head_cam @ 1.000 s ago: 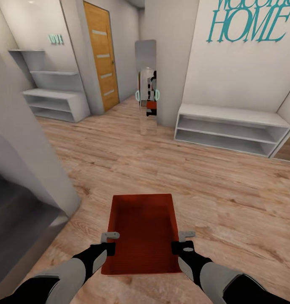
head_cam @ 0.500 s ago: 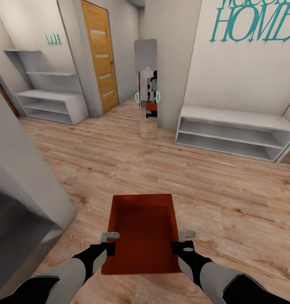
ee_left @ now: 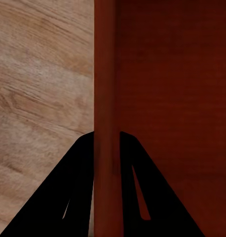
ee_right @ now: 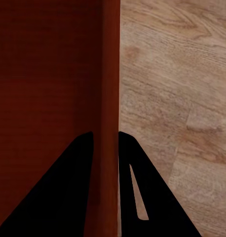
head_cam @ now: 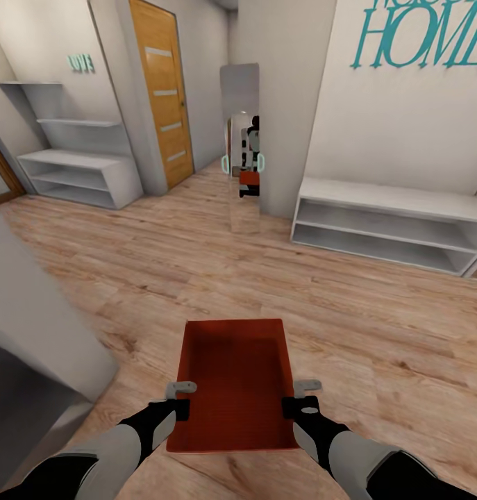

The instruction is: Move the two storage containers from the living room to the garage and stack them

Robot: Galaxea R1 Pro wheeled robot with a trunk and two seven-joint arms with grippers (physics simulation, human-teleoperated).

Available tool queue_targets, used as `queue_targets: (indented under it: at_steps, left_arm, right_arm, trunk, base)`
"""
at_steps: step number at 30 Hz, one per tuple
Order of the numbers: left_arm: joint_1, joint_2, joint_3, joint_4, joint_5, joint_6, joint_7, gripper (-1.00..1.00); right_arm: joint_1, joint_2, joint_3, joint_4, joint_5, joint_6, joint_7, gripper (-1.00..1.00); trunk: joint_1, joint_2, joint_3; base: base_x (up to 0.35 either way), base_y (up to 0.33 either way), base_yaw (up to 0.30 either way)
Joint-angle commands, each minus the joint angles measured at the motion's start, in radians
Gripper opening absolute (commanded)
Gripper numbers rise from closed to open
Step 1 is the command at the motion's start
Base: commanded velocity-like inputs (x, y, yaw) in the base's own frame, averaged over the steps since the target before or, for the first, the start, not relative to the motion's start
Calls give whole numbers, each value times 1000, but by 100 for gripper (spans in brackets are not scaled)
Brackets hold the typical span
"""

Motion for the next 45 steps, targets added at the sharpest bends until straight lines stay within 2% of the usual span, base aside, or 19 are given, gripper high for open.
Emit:
queue_targets:
  at_steps: [1,19,45]
  left_arm:
    - [-1,24,-20,-5,-10,-18,9,-100]
    - [0,24,-20,-5,-10,-18,9,-100]
    - [0,24,-20,-5,-10,-18,9,-100]
  right_arm:
    - [0,0,0,16,-22,-5,-3,-100]
    - [0,-1,-2,16,-22,-7,-3,-100]
    - [0,-1,-1,16,-22,-7,-3,-100]
  trunk:
    - [1,0,-1]
    - [1,0,-1]
    - [1,0,-1]
  base:
    - [323,0,0]
    - [323,0,158]
    - [323,0,4]
